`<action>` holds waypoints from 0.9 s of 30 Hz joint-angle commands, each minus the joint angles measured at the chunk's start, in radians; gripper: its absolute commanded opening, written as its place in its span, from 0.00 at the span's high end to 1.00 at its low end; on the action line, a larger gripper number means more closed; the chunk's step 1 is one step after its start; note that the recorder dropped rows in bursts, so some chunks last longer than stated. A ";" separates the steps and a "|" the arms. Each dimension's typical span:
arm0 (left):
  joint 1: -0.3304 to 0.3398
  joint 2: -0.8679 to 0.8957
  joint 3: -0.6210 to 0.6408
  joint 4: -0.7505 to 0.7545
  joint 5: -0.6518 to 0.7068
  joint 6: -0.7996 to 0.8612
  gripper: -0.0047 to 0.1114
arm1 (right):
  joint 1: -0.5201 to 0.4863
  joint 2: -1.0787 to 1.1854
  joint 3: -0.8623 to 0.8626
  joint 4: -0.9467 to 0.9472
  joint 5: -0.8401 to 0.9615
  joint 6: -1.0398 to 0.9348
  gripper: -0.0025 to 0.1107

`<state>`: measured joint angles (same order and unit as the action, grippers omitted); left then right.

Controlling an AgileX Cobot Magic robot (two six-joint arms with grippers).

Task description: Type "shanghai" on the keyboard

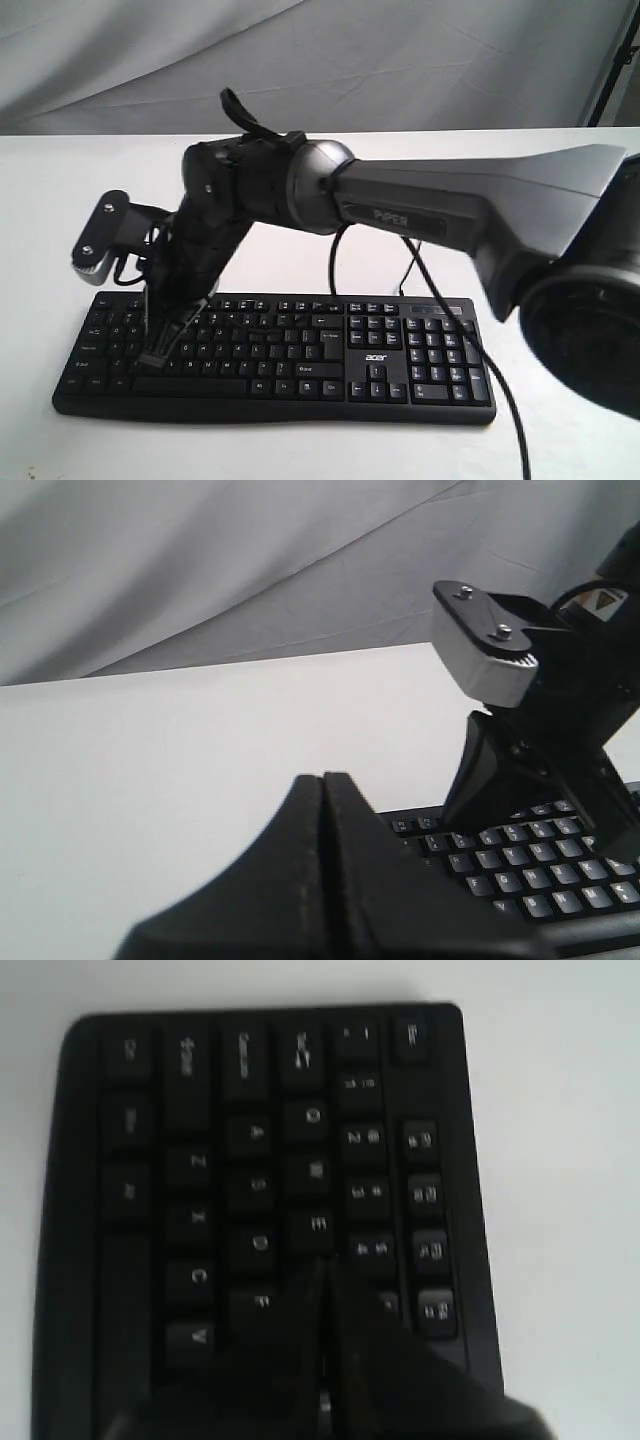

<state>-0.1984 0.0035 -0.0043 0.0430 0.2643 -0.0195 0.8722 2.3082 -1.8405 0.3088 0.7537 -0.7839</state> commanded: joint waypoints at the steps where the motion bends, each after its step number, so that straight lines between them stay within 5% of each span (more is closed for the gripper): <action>1: -0.004 -0.003 0.004 0.001 -0.005 -0.003 0.96 | -0.027 -0.101 0.152 0.013 -0.096 -0.016 0.98; 8: -0.004 -0.003 0.004 0.001 -0.005 -0.003 0.96 | -0.065 -0.215 0.372 0.151 -0.235 -0.139 0.98; 27: -0.004 -0.003 0.004 0.001 -0.005 -0.003 0.96 | -0.065 -0.172 0.377 0.281 -0.212 -0.237 0.98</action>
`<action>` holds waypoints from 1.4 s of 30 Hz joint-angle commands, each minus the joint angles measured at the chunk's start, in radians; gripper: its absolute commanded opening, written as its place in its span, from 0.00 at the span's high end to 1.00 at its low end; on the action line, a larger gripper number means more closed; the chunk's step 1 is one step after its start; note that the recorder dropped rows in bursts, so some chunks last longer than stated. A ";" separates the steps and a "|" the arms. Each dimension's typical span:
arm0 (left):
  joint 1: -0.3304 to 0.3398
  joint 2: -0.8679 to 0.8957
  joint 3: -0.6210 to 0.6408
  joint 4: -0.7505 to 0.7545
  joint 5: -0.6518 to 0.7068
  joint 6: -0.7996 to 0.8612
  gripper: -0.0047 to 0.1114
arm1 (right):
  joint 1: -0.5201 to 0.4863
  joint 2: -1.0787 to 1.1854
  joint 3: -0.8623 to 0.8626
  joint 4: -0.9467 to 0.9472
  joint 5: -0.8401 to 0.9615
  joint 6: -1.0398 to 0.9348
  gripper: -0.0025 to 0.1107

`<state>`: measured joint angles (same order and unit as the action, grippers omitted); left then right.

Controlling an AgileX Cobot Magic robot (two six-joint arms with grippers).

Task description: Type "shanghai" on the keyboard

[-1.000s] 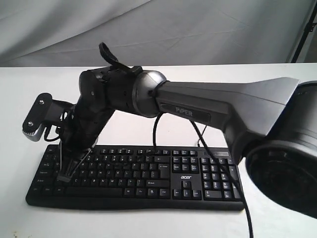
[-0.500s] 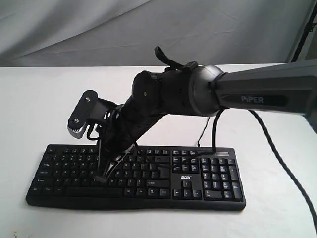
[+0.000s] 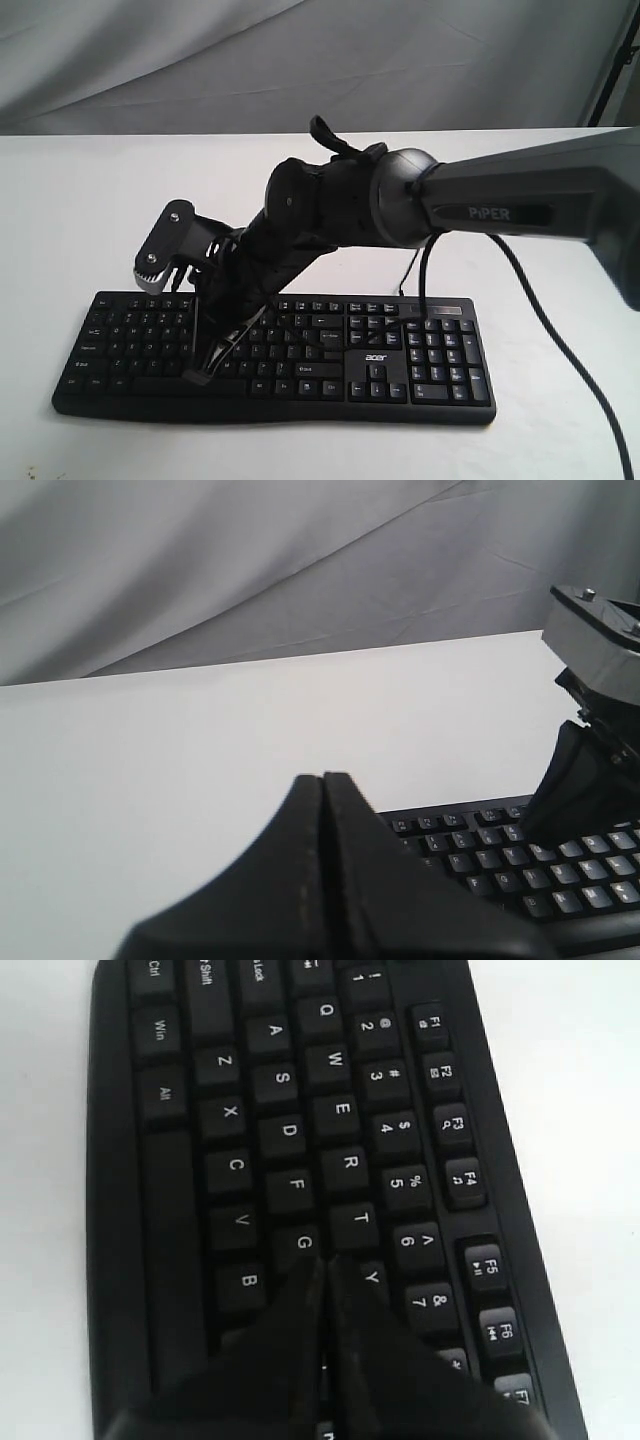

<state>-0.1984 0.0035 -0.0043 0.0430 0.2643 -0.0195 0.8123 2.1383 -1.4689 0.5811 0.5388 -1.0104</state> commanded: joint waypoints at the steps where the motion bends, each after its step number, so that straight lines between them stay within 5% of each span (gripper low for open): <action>1: -0.004 -0.003 0.004 0.001 -0.005 -0.003 0.96 | -0.005 -0.002 0.006 0.009 0.003 -0.011 0.98; 42: -0.004 -0.003 0.004 0.001 -0.005 -0.003 0.96 | 0.005 0.035 0.006 0.031 -0.021 -0.057 0.98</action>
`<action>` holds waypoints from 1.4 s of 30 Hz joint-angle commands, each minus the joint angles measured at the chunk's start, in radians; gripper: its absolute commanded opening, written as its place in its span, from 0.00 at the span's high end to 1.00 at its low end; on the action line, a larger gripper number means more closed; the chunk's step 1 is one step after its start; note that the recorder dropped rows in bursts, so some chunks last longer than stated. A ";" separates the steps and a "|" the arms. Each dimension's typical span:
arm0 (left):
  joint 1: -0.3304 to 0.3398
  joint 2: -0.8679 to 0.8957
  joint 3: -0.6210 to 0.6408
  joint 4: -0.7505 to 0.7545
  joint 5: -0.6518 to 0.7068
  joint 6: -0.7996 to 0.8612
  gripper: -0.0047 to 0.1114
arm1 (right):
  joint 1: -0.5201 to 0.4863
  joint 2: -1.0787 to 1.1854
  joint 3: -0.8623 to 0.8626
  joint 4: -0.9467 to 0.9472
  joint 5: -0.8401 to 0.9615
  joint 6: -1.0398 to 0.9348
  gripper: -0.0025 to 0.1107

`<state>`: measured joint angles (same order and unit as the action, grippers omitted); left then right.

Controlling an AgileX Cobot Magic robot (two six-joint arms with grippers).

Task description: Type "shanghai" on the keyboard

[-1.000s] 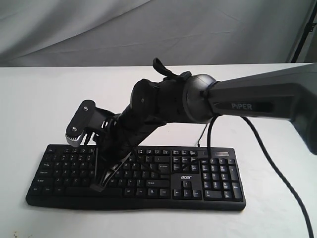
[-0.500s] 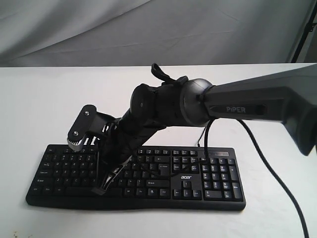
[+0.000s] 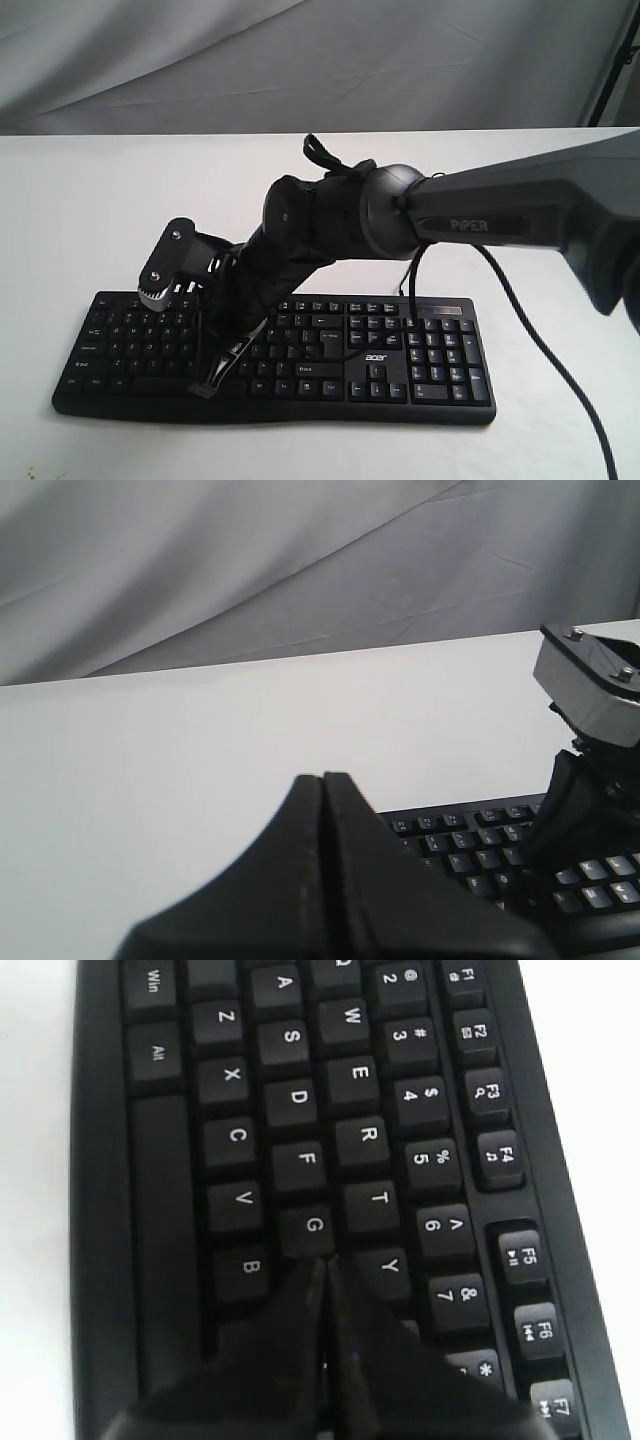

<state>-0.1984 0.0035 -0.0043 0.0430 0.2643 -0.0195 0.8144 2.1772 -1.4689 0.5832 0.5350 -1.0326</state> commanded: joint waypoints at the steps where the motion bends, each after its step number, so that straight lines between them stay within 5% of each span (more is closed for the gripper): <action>1: -0.004 -0.003 0.004 0.001 -0.005 -0.003 0.96 | 0.003 -0.004 0.006 0.039 -0.019 -0.047 0.98; 42: -0.004 -0.003 0.004 0.001 -0.005 -0.003 0.96 | 0.003 0.026 0.006 0.079 -0.031 -0.088 0.98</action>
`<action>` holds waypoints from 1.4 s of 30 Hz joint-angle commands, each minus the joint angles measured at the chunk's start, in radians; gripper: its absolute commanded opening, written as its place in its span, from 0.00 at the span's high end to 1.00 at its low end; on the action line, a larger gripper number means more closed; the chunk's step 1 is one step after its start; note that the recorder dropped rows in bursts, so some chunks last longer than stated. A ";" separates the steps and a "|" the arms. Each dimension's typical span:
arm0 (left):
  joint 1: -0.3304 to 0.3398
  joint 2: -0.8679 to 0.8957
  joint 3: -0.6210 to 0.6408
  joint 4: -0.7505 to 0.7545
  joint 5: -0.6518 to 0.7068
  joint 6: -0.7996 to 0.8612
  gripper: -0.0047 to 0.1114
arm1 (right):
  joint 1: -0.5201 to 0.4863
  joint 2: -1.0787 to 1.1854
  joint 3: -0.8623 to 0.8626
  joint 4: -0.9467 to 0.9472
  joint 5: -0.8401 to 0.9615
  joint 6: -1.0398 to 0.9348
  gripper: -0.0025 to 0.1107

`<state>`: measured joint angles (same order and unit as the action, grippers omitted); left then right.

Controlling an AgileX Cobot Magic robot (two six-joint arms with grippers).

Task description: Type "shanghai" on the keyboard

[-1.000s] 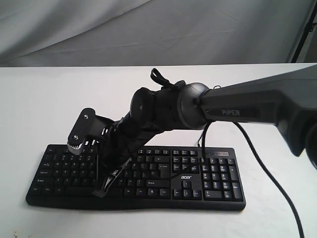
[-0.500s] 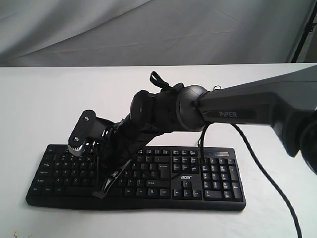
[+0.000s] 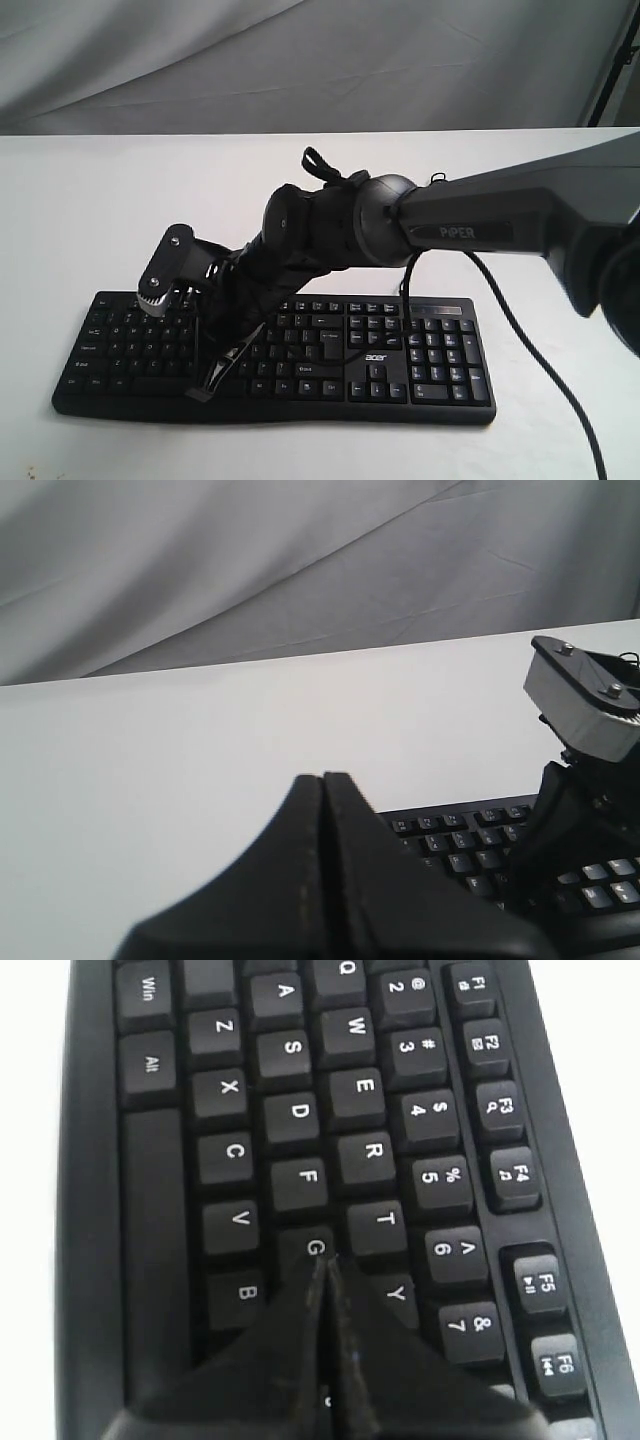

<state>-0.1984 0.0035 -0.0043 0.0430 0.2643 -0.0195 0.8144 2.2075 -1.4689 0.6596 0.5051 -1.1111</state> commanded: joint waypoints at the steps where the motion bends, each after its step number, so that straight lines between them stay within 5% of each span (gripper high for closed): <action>1: -0.004 -0.003 0.004 0.001 -0.005 -0.003 0.96 | 0.003 -0.008 0.006 0.001 -0.001 -0.009 0.98; 25: -0.004 -0.003 0.004 0.001 -0.005 -0.003 0.96 | 0.073 0.185 -0.411 -0.059 0.181 0.106 0.98; 42: -0.004 -0.003 0.004 0.001 -0.005 -0.003 0.96 | 0.085 0.196 -0.429 -0.084 0.132 0.123 0.98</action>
<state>-0.1984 0.0035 -0.0043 0.0430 0.2643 -0.0195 0.8947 2.4052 -1.8922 0.5792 0.6576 -0.9956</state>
